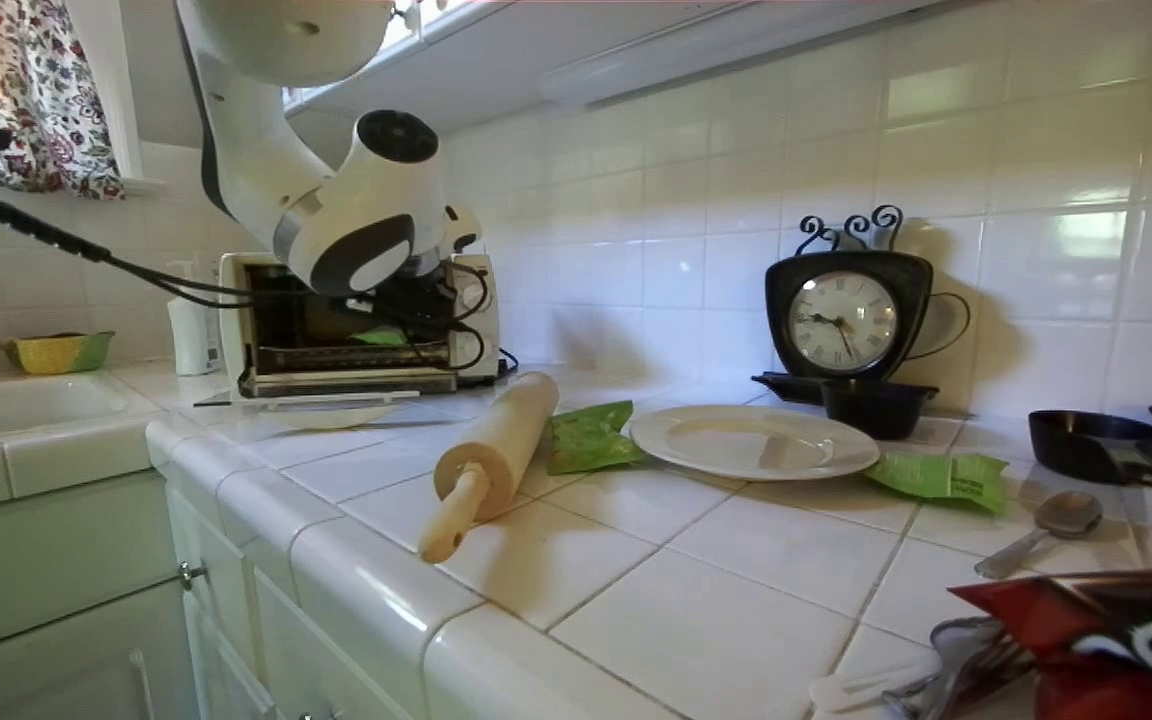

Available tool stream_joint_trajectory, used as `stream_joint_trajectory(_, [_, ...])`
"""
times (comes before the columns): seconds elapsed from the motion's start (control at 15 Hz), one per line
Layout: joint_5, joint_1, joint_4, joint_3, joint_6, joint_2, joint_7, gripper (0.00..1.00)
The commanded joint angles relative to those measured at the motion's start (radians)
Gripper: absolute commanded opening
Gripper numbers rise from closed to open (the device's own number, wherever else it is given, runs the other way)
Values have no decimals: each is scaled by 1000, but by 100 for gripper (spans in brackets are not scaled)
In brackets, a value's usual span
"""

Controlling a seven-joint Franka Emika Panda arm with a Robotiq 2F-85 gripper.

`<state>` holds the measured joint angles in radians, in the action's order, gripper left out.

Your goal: Open the oven and put the green packet into it

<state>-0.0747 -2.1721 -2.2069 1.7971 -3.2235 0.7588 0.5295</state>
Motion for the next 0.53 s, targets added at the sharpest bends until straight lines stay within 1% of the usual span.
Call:
stream_joint_trajectory(0.0, [-84, -90, 90, 60, 3, 46, -33, 0])
stream_joint_trajectory(0.13, [-101, -122, 122, 78, 12, 52, -41, 0])
stream_joint_trajectory(0.2, [-105, -136, 133, 87, 14, 53, -46, 26])
stream_joint_trajectory(0.27, [-108, -148, 142, 95, 15, 53, -50, 27])
stream_joint_trajectory(0.4, [-112, -155, 142, 96, 19, 50, -61, 39])
stream_joint_trajectory(0.47, [-110, -151, 131, 93, 20, 45, -71, 47])
